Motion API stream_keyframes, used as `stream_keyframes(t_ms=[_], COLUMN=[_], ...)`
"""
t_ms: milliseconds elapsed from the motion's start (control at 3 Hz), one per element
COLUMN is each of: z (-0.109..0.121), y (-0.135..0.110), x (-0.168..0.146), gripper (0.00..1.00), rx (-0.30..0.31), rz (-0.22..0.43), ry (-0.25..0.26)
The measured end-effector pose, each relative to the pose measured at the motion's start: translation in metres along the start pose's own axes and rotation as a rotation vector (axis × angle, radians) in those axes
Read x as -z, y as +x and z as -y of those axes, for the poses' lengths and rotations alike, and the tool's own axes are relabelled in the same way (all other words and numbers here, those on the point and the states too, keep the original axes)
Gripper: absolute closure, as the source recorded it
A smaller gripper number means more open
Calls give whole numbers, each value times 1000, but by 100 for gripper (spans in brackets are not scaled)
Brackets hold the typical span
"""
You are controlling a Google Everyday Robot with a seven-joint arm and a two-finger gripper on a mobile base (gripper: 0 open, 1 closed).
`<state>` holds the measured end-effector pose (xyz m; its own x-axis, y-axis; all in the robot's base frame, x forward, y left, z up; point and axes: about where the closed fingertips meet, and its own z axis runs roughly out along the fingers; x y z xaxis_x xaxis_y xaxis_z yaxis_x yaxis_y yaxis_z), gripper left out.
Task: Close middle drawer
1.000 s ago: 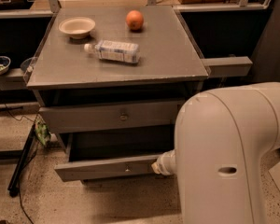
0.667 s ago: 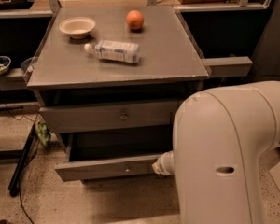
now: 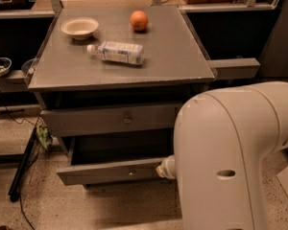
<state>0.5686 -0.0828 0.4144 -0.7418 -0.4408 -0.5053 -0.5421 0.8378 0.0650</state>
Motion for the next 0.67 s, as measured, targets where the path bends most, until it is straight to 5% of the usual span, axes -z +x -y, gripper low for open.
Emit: stream_keyframes(t_ms=[667], z=[1], y=[-3], x=[-3], gripper=[100], rx=[-2], rz=[16], ry=[6])
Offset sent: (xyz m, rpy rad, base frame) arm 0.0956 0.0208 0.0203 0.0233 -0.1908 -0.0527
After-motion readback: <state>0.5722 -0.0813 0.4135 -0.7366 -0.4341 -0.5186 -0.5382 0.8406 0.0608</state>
